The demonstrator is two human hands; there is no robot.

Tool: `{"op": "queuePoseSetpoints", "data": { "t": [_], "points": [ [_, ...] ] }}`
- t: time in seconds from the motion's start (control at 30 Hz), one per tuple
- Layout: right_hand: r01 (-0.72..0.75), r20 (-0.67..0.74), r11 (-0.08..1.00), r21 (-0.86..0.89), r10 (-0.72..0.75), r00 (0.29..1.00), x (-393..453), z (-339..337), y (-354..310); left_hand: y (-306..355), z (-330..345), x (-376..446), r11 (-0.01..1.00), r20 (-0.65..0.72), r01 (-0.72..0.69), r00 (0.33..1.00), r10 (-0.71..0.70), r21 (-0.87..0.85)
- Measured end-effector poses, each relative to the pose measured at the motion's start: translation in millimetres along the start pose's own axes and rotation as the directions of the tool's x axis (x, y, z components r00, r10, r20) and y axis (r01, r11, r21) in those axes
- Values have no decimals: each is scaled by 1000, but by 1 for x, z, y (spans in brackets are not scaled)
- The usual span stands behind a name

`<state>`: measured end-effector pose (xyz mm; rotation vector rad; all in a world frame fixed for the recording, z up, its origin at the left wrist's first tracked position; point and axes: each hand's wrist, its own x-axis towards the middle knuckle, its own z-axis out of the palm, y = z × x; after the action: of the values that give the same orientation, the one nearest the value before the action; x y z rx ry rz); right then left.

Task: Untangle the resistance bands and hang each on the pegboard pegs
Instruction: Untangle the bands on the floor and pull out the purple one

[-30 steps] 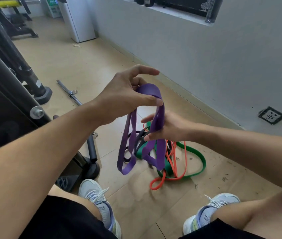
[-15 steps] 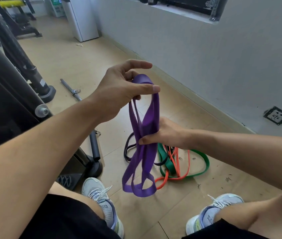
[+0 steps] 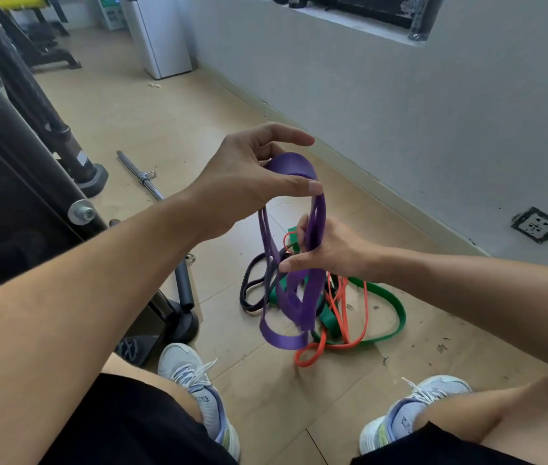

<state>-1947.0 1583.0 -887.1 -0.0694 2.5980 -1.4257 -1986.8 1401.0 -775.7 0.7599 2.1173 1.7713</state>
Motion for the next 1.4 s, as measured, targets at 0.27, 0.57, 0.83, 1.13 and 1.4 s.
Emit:
{"op": "queuePoseSetpoints", "data": {
  "t": [0.27, 0.57, 0.83, 1.13, 1.4],
  "points": [
    [-32, 150, 999, -39, 38, 988, -5, 16, -11, -2, 12, -1, 997, -35, -45, 998, 43, -66],
    [-56, 9, 998, 7, 56, 998, -6, 11, -13, 2, -8, 2, 982, -144, -68, 989, 42, -179],
    [-122, 21, 982, -144, 127, 992, -11, -6, 32, -17, -61, 9, 954, -262, 0, 962, -83, -300],
    [-97, 68, 983, -157, 109, 992, -8, -12, 22, -6, -37, 12, 899, -137, -18, 989, -47, -437],
    [-56, 72, 997, -58, 60, 996, -17, 30, -25, 15, 6, 10, 871, -115, -64, 993, 9, -486]
  ]
}}
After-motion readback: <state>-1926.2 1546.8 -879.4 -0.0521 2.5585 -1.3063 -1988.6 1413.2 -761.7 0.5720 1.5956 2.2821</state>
